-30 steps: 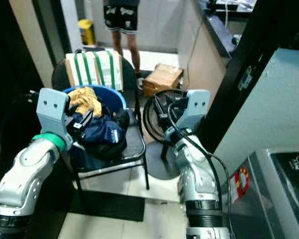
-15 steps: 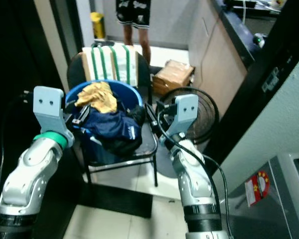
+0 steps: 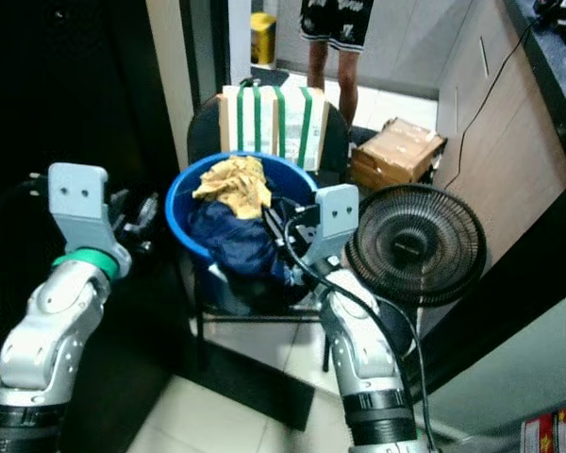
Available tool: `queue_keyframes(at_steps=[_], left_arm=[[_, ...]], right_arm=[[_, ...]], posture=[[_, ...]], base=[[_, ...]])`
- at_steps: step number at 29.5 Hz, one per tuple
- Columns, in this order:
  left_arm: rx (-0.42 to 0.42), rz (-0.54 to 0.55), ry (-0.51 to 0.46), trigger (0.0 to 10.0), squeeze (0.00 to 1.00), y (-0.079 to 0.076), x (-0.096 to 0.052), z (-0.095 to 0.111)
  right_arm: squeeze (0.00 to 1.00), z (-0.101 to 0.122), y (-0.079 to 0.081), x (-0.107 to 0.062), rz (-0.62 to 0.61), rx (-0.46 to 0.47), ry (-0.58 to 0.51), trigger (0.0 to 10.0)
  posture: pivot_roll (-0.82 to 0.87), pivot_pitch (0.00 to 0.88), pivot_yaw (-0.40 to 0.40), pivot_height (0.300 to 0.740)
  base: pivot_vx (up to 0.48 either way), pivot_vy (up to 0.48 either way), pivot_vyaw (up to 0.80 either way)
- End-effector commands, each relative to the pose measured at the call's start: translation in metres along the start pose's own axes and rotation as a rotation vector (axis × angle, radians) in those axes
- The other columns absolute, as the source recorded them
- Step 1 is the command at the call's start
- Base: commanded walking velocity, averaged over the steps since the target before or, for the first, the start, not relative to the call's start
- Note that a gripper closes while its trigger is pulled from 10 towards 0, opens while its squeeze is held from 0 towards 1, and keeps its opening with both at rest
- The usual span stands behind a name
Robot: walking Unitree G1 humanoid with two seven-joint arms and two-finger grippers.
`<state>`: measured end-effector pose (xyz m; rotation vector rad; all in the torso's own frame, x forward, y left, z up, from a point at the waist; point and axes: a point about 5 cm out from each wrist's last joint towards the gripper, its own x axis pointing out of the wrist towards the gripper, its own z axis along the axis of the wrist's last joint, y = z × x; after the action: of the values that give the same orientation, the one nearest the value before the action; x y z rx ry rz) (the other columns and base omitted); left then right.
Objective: Clothes washing
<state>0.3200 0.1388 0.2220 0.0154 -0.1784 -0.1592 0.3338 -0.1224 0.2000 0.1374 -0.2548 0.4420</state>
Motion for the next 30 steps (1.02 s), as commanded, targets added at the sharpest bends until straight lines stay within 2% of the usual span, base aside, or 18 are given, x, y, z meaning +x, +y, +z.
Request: queue_keyframes(at_steps=[1, 3, 6, 9, 11, 14, 16, 18, 19, 21, 22, 25, 30], left_arm=[[-0.01, 0.002, 0.005, 10.0, 0.0, 0.003, -0.001, -0.002], [-0.013, -0.002, 0.004, 10.0, 0.0, 0.003, -0.001, -0.002], [-0.025, -0.03, 0.006, 10.0, 0.0, 0.002, -0.001, -0.002], [-0.032, -0.049, 0.007, 10.0, 0.0, 0.001, -0.002, -0.002], [-0.036, -0.057, 0.008, 10.0, 0.0, 0.001, -0.002, -0.002], [-0.031, -0.067, 0.008, 10.0, 0.0, 0.001, -0.002, -0.002], [-0.025, -0.076, 0.012, 10.0, 0.0, 0.0, -0.002, -0.003], [-0.023, -0.08, 0.015, 10.0, 0.0, 0.0, -0.002, -0.004], [-0.02, -0.08, 0.016, 10.0, 0.0, 0.0, -0.003, -0.004], [-0.018, -0.08, 0.017, 10.0, 0.0, 0.0, -0.003, -0.004], [-0.015, -0.081, 0.02, 10.0, 0.0, 0.0, -0.004, -0.005], [-0.01, -0.092, 0.027, 10.0, 0.0, -0.001, -0.006, -0.007], [-0.012, -0.099, 0.033, 10.0, 0.0, -0.002, -0.007, -0.008]], right_arm=[[0.0, -0.004, 0.002, -0.001, -0.002, 0.006, 0.015, 10.0], [0.0, -0.005, 0.002, -0.001, -0.007, 0.002, 0.019, 10.0], [0.0, -0.012, -0.004, -0.002, -0.076, -0.007, 0.065, 10.0], [0.0, -0.017, -0.011, -0.003, -0.135, 0.018, 0.09, 10.0], [0.0, -0.019, -0.011, -0.003, -0.129, 0.035, 0.095, 10.0], [0.0, -0.029, -0.012, -0.002, -0.129, 0.011, 0.167, 10.0], [0.0, -0.048, -0.017, -0.003, -0.163, -0.044, 0.301, 10.0], [0.0, -0.058, -0.021, -0.005, -0.187, -0.071, 0.359, 10.0], [0.33, -0.061, -0.021, -0.005, -0.193, -0.053, 0.364, 10.0], [0.33, -0.062, -0.021, -0.005, -0.196, -0.039, 0.365, 10.0], [1.0, -0.067, -0.022, -0.005, -0.2, -0.017, 0.384, 10.0], [1.0, -0.077, -0.023, -0.005, -0.221, 0.017, 0.421, 10.0], [1.0, -0.081, -0.021, 0.0, -0.219, 0.021, 0.449, 10.0]], posture=[[0.11, 0.045, 0.045, 0.74], [0.11, 0.045, 0.045, 0.74], [0.11, 0.045, 0.045, 0.74], [0.12, 0.04, 0.049, 0.74], [0.12, 0.04, 0.049, 0.74], [0.12, 0.04, 0.049, 0.74], [0.11, 0.034, 0.05, 0.74], [0.11, 0.034, 0.05, 0.74], [0.11, 0.037, 0.047, 0.74], [0.11, 0.037, 0.047, 0.74], [0.11, 0.037, 0.047, 0.74], [0.11, 0.045, 0.042, 0.74], [0.12, 0.063, 0.041, 0.74]], base=[[0.382, 0.0, 0.0], [0.382, 0.0, 0.0], [0.097, 0.0, 0.0], [0.0, 0.0, 0.0], [0.0, 0.0, 0.0], [0.0, 0.0, 0.0], [0.0, 0.0, 0.0], [0.0, 0.0, 0.0], [0.0, 0.0, 0.0], [0.0, 0.0, 0.0], [0.0, 0.0, 0.0], [0.0, 0.0, 0.0], [0.0, 0.0, 0.0]])
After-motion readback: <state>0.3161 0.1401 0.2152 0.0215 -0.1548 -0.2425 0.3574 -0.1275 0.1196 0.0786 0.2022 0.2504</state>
